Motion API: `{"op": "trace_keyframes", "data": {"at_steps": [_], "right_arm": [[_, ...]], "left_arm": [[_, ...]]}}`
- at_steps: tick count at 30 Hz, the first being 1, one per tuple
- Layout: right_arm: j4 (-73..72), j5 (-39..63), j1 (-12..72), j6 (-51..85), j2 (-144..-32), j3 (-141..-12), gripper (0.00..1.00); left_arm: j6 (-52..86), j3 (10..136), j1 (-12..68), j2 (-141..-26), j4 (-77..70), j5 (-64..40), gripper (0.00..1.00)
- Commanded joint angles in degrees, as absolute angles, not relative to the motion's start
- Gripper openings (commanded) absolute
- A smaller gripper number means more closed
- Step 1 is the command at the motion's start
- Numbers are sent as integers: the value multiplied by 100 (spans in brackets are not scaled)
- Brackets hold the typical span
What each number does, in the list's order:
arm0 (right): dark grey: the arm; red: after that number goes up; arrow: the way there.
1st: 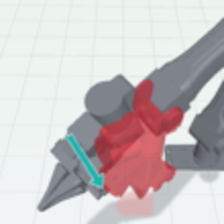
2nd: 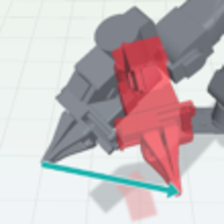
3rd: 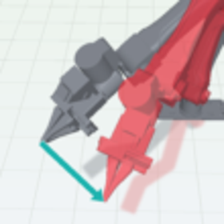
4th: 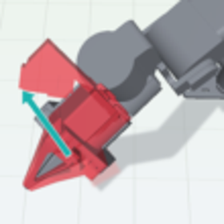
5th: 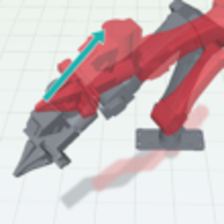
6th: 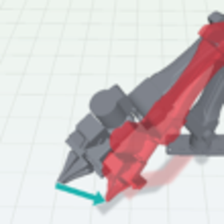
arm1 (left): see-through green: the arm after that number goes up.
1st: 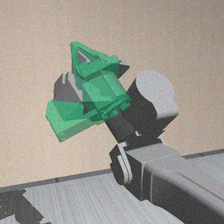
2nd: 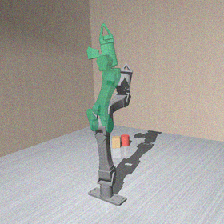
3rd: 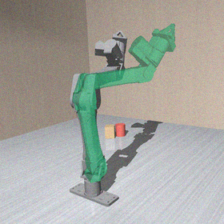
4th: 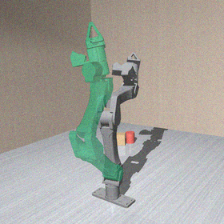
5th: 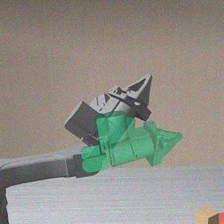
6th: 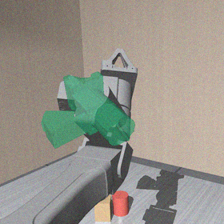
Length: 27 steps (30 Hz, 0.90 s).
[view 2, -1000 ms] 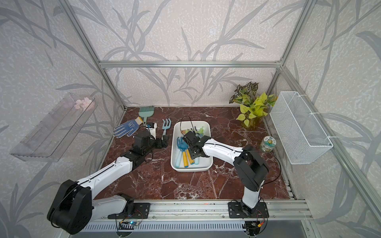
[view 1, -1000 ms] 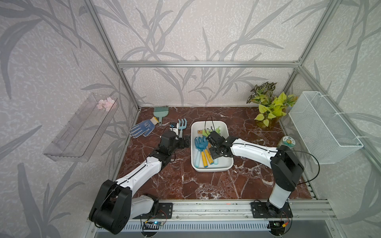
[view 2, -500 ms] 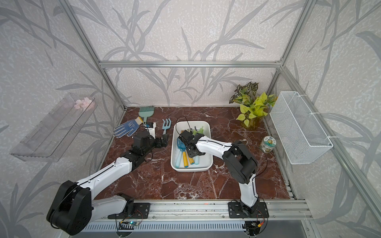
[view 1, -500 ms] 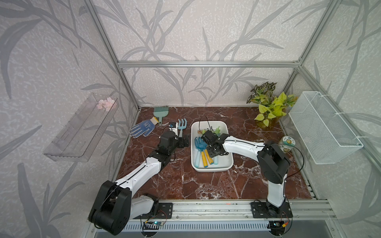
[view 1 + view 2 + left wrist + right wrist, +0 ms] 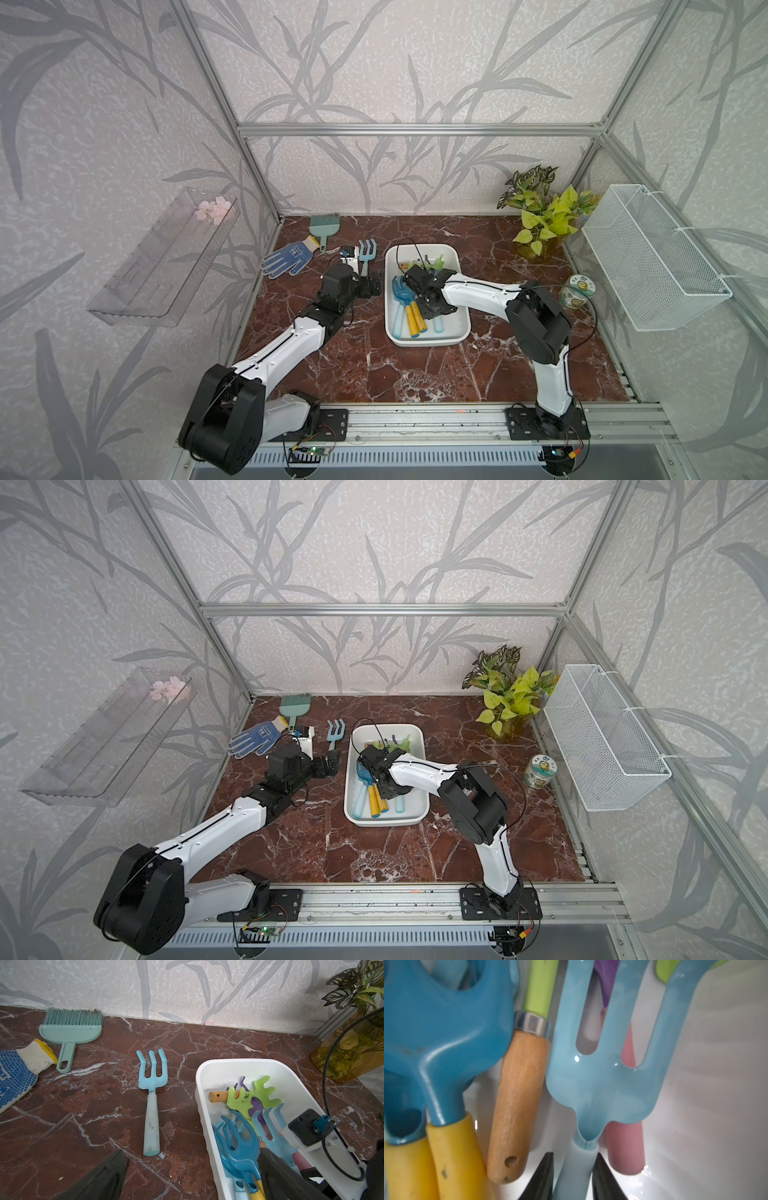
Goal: Take the hand rake out of the storage box
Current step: Pick up the rake from the storage box.
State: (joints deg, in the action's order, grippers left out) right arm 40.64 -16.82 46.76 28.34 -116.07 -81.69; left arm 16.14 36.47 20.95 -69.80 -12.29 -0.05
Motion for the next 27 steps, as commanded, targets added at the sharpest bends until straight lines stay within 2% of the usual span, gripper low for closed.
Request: {"op": "trace_keyframes", "data": {"at_steps": [1,7,27], "right_arm": [[4229,-1770,4650,2909,-11647,-8288,25],[3968,-1749,4658,2888,-11314,-7999,20],[3105,-1390,4559,2446,-9428,-7076,19]], "left_arm": [[1604,3589,2082,-6911,-1321,-1,100],[1614,3577,2082,-6899,-1364,-38,100],[1496,3517,2092,-6785,-1416,-148,100]]}}
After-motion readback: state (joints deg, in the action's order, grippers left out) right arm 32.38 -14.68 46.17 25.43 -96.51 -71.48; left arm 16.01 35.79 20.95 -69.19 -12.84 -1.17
